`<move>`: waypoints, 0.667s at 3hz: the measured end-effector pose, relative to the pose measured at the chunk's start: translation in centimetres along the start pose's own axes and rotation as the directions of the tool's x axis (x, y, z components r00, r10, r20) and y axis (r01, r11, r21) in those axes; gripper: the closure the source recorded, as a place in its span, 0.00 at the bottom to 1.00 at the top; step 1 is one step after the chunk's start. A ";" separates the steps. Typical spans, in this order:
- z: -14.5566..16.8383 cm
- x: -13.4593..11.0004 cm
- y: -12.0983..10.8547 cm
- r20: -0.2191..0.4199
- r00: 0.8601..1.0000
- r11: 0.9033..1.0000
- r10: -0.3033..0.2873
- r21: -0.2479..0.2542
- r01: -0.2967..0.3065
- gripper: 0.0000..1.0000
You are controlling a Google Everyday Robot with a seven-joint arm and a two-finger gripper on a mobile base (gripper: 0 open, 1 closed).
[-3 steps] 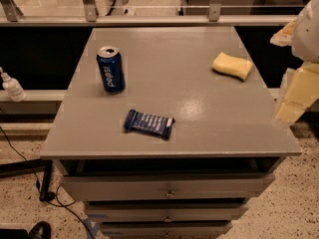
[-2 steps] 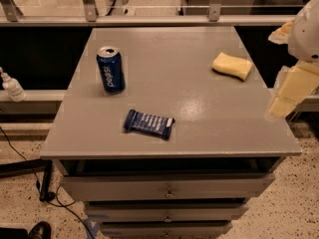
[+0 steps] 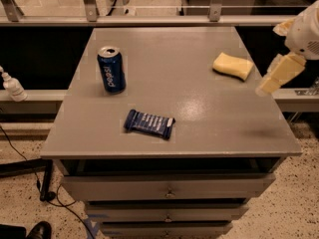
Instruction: Move sponge near pepsi can
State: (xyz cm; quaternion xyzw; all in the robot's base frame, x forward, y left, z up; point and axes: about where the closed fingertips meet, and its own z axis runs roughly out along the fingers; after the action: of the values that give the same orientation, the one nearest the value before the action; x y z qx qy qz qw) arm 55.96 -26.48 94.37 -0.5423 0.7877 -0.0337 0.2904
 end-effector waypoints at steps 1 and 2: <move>3.7 1.9 -4.7 0.080 0.991 0.994 0.104 0.026 -0.106 0.00; 7.8 3.2 -7.8 0.155 0.962 0.973 0.226 0.013 -0.231 0.00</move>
Offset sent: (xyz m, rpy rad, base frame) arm 0.1482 -0.0603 -0.0785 0.3916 -0.0327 -0.2530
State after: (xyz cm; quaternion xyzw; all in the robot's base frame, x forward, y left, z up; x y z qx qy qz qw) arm 65.55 -30.40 89.43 -0.4443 0.8198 0.0295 0.3602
